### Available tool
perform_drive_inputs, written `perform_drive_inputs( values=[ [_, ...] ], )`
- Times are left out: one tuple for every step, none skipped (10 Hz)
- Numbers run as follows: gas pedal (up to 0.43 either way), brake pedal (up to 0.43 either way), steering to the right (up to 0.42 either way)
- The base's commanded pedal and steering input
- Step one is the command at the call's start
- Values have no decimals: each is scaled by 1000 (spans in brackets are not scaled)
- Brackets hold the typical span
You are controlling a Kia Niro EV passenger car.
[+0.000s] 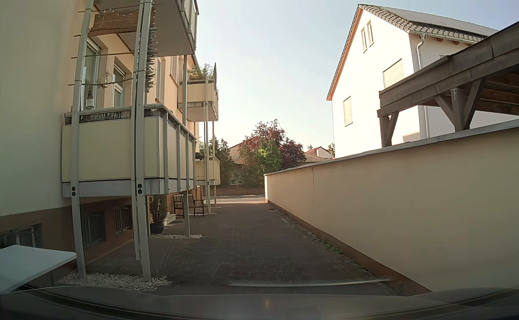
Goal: Follow the waypoints while adhering to traffic rules and regulations
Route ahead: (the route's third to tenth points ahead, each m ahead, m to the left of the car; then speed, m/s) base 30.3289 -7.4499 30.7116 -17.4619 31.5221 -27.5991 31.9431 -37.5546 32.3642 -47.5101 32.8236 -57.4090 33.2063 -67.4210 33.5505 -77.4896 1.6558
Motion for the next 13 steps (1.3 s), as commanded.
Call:
perform_drive_inputs(
  values=[
    [0,30,-80],
    [0,30,-73],
    [0,30,-69],
    [0,30,-63],
    [0,30,-58],
    [0,30,-52],
    [0,30,-49],
    [0,30,-42],
    [0,30,-34],
    [0,30,-23],
    [0,30,-11],
    [0,30,-1],
    [0,30,-2]
  ],
)
